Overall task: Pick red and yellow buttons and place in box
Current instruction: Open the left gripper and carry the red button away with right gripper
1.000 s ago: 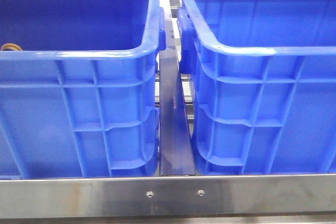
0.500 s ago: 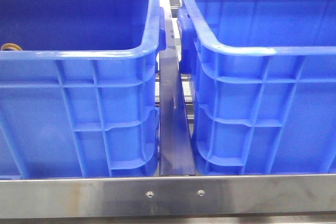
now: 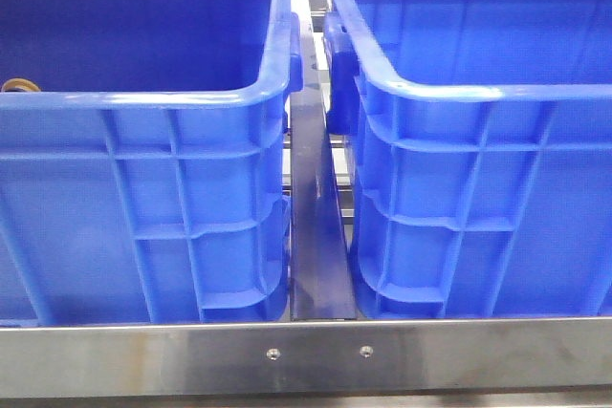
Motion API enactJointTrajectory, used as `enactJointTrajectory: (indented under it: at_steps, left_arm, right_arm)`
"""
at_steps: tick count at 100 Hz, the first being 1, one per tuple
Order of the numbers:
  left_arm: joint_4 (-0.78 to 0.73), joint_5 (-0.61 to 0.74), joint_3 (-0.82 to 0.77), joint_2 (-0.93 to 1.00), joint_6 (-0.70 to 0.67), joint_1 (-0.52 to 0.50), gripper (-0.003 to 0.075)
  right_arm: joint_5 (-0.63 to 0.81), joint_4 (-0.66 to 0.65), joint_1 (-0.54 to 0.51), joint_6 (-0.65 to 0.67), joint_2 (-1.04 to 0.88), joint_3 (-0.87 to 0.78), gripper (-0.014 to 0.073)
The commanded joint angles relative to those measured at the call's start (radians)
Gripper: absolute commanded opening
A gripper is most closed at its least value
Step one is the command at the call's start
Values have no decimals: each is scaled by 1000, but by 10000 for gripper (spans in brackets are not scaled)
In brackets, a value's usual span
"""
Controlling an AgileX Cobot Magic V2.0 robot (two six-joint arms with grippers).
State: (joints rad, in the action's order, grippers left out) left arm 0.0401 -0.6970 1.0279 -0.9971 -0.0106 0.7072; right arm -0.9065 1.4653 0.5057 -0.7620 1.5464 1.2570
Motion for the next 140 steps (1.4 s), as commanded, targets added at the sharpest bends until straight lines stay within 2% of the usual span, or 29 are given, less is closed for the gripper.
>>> enactJointTrajectory:
  at_steps: [1,21,30,37,49,54,59,77,98,112,140]
  left_arm:
    - [7,72,26,18,-2,7,-19]
    - [7,72,26,18,-2,7,-18]
    - [7,68,26,18,-2,7,31]
    - [7,64,26,18,-2,7,147]
    - [7,56,26,18,-2,7,444]
    - [7,56,26,18,-2,5,527]
    - [5,54,26,18,-2,5,573]
    - [3,50,26,20,-4,5,575]
    - [-68,50,26,32,-80,-37,564]
    - [-104,50,26,32,-111,-139,564]
    - [-104,50,20,32,-111,-446,564]
  right_arm:
    - [-24,69,9,-15,-22,48,531]
    - [-37,69,9,-15,-21,51,262]
    - [-40,69,9,-15,-21,51,211]
    - [-40,67,9,-16,-21,51,211]
    - [-39,62,7,-31,-21,51,211]
    - [-35,62,7,-44,-21,51,211]
    - [-25,62,7,-56,-21,51,211]
    - [51,52,-14,-103,-26,51,211]
    - [128,-42,-113,-113,-78,51,211]
    - [134,-115,-208,-113,-125,50,211]
    - [136,-204,-417,-113,-209,7,211]
